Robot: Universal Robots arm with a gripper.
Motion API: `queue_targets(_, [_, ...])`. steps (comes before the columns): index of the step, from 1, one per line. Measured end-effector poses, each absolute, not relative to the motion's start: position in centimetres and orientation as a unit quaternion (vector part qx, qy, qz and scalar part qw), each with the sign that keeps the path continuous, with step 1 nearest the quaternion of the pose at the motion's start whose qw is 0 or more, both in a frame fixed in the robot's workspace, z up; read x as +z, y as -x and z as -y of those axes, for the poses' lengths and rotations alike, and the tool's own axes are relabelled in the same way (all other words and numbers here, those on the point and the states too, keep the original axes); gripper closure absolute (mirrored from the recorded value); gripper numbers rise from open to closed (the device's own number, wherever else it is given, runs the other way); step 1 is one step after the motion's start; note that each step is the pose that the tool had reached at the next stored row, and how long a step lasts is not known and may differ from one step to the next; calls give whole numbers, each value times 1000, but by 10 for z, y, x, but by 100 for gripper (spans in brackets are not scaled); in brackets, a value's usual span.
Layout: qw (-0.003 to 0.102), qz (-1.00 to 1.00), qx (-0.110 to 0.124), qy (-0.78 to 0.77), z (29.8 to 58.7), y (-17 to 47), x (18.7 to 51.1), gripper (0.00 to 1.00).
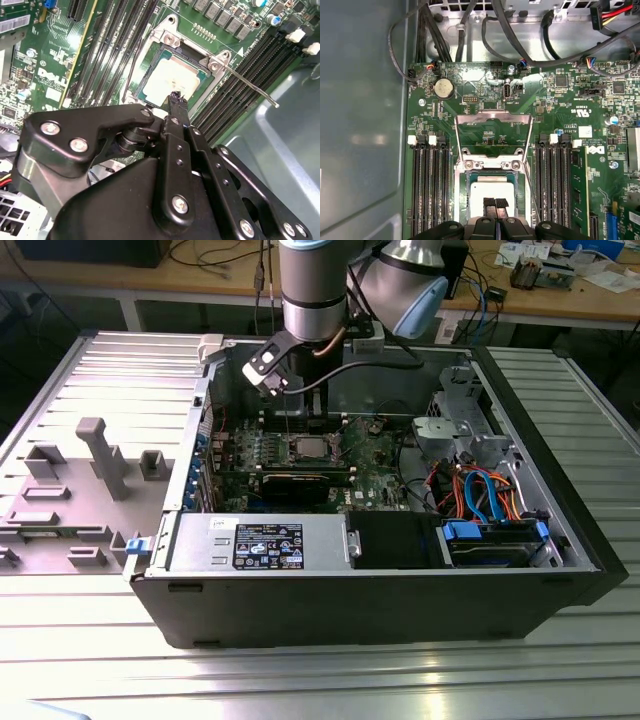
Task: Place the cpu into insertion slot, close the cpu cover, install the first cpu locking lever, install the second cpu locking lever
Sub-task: 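Close the cpu cover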
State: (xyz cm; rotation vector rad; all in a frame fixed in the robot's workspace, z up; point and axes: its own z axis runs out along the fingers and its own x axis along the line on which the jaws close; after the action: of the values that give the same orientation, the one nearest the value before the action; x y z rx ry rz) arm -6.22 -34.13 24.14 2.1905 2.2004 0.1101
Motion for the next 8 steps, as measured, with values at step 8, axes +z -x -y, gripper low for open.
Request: queue_targets(8, [18,-708,32,-705,341,62,247,89])
